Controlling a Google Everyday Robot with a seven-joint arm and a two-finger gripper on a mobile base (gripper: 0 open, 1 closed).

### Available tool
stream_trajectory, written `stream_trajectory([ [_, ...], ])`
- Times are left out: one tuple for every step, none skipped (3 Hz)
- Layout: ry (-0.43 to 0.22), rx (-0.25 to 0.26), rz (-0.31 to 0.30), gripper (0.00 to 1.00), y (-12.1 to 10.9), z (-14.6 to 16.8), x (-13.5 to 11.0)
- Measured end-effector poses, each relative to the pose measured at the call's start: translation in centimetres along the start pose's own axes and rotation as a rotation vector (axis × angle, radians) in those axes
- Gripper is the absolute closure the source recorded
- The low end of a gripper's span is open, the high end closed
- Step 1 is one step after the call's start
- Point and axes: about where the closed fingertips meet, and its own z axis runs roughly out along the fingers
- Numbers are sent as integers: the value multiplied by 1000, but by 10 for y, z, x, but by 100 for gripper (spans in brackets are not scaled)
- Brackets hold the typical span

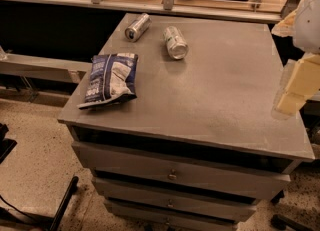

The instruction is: Place 7up can upright

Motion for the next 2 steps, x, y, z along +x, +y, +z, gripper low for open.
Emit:
stream_trajectory([
  [-1, 2, 0, 0, -1, 0, 0],
  [-40, 36, 35, 0, -37, 6, -7],
])
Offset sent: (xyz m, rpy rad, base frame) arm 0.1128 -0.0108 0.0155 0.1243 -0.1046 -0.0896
